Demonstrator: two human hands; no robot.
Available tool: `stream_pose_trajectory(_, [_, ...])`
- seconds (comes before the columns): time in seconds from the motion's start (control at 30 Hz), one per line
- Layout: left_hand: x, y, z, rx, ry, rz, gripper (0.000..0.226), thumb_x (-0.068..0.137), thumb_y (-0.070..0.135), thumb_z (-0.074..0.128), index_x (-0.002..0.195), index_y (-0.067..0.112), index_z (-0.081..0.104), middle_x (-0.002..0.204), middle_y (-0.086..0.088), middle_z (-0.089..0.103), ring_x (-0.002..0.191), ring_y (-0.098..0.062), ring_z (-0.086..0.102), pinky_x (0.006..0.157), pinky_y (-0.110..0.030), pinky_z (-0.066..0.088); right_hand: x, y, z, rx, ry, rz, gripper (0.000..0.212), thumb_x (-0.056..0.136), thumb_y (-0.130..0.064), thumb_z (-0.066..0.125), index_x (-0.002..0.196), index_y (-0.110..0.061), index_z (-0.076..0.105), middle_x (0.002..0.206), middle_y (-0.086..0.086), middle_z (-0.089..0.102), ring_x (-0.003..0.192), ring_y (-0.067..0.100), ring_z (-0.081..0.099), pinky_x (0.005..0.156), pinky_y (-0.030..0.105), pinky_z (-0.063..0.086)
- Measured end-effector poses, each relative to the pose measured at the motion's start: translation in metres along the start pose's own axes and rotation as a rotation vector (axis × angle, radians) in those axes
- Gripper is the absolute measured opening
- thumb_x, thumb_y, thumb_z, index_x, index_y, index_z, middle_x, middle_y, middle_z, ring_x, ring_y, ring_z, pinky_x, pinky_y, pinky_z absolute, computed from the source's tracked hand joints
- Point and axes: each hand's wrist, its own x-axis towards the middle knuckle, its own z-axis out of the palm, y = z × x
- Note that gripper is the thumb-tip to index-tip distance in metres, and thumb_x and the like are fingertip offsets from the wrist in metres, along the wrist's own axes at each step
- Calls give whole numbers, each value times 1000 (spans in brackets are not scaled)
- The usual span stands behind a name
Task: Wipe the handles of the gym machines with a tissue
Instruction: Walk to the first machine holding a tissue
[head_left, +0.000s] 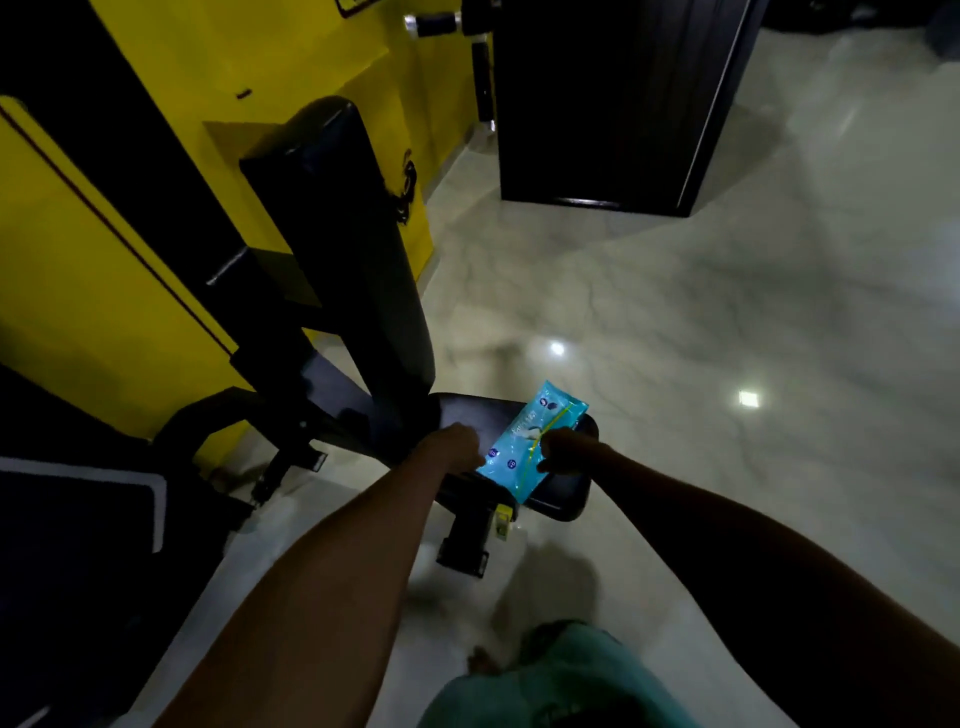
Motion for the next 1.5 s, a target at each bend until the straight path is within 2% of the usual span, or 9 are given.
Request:
stream_pose_trajectory(0.03, [2, -2, -2, 1, -11, 3, 35, 93, 23, 53, 124, 5, 59, 126, -13, 59, 116, -29, 55, 96, -32, 45, 6, 0, 0, 37, -5, 23, 14, 91, -18, 58, 101, -10, 63, 81, 0, 50, 91, 15, 40, 77, 27, 32])
stream_pose_trajectory(0.1, [15, -7, -1, 36, -16, 52, 37, 93, 25, 53, 123, 3, 58, 126, -15, 58, 116, -30, 55, 94, -32, 43, 16, 1, -1, 73, -6, 26, 33, 92, -15, 56, 122, -4, 56, 110, 8, 59, 92, 12, 42, 76, 24, 31])
stream_pose_trajectory(0.2, [33, -11, 1, 124, -41, 109, 40, 95, 28, 50, 125, 2, 55, 129, -18, 55, 119, -32, 51, 98, -34, 40, 33, 3, -3, 44, -6, 63, 35, 92, -15, 54, 125, -3, 54, 127, 15, 55, 111, 25, 54, 73, 20, 34])
stream_pose_trajectory(0.3, [44, -19, 5, 147, -10, 126, 38, 97, 25, 45, 128, 5, 52, 134, -15, 52, 124, -30, 48, 102, -34, 39, 49, 7, -2, 46, -31, 84, 35, 92, -14, 53, 124, -1, 54, 126, 17, 56, 116, 30, 53, 72, 18, 40])
stream_pose_trajectory(0.43, [67, -26, 17, 162, -9, 92, 37, 99, 27, 40, 128, 7, 52, 133, -12, 51, 123, -31, 48, 101, -37, 39, 80, 19, 8, -34, 12, -11, 42, 89, -23, 54, 129, -13, 51, 130, 12, 54, 119, 28, 51, 96, 34, 42])
stream_pose_trajectory(0.7, [106, -19, 23, 105, -35, 39, 41, 97, 35, 45, 129, 12, 53, 133, -13, 52, 124, -31, 48, 101, -39, 40, 118, 26, 12, -14, 95, -33, 27, 94, -25, 49, 112, -5, 52, 119, 14, 56, 112, 30, 54, 84, 36, 43])
stream_pose_trajectory(0.97, [124, -18, 24, 80, -50, -15, 41, 95, 30, 46, 130, 9, 53, 132, -16, 54, 122, -32, 51, 98, -37, 42, 147, 28, 19, -142, 81, -48, 29, 93, -27, 54, 115, -9, 56, 121, 12, 52, 115, 31, 52, 87, 38, 44])
stream_pose_trajectory(1.17, [120, -23, 17, 74, -55, -36, 37, 94, 28, 47, 123, 6, 56, 126, -18, 57, 116, -32, 54, 94, -37, 44, 148, 22, 10, -83, 34, -46, 29, 91, -16, 45, 115, -3, 55, 123, 14, 51, 115, 31, 50, 88, 36, 42])
stream_pose_trajectory(1.5, [96, -14, -21, 21, -44, -56, 38, 96, 27, 45, 124, 3, 56, 130, -19, 54, 120, -32, 50, 95, -33, 40, 132, 16, -25, -65, -19, -82, 24, 88, -9, 45, 96, 7, 61, 113, 23, 60, 107, 36, 54, 82, 32, 40])
